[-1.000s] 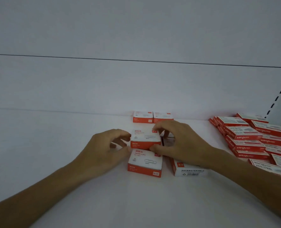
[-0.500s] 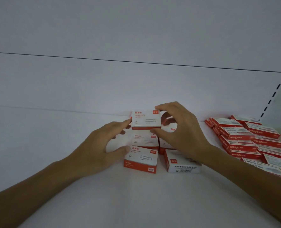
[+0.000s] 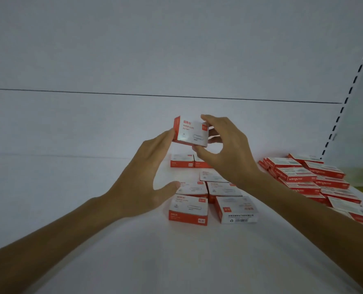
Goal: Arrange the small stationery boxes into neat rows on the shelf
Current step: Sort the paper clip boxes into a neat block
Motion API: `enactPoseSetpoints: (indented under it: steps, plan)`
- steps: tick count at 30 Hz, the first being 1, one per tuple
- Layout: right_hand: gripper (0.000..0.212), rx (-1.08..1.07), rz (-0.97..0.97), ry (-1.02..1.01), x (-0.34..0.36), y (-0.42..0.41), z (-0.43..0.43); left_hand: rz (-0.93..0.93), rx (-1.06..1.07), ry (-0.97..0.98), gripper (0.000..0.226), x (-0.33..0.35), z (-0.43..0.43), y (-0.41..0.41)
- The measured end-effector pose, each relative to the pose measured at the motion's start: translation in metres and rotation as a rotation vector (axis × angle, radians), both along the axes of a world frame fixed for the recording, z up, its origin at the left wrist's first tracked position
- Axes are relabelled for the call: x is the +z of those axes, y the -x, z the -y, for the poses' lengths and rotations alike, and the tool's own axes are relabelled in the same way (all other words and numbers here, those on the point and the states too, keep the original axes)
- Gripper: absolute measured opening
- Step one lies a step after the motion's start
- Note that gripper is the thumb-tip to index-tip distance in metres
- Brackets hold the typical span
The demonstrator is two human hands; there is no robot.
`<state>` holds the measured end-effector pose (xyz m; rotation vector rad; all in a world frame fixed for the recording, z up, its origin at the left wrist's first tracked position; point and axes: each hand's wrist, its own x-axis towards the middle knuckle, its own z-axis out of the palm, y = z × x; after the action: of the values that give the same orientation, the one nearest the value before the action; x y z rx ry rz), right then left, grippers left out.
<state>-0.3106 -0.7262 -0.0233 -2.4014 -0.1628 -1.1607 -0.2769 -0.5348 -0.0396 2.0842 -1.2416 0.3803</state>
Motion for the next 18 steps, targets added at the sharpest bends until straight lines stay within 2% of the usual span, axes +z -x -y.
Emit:
enactPoseSetpoints:
  steps: [7,10,12,15,18]
  plan:
    - [0.052,-0.051,-0.019,0.069,-0.004,-0.010,0.006,-0.043,0.025,-0.012,0.071,-0.009,0.012,-0.014]
    - [0.052,-0.027,-0.172,0.059,-0.011,-0.020,0.014,-0.187,0.016,-0.016,0.066,-0.021,0.016,-0.025]
    - [0.052,-0.046,-0.281,0.034,-0.016,-0.028,0.018,-0.268,0.035,-0.088,0.056,-0.033,0.014,-0.032]
    - [0.051,-0.099,-0.468,0.051,-0.026,-0.041,0.020,-0.268,0.015,-0.256,0.020,-0.043,0.011,-0.041]
    - [0.047,-0.146,-0.631,0.089,-0.034,-0.047,0.019,-0.237,-0.006,-0.259,0.026,-0.045,0.011,-0.043]
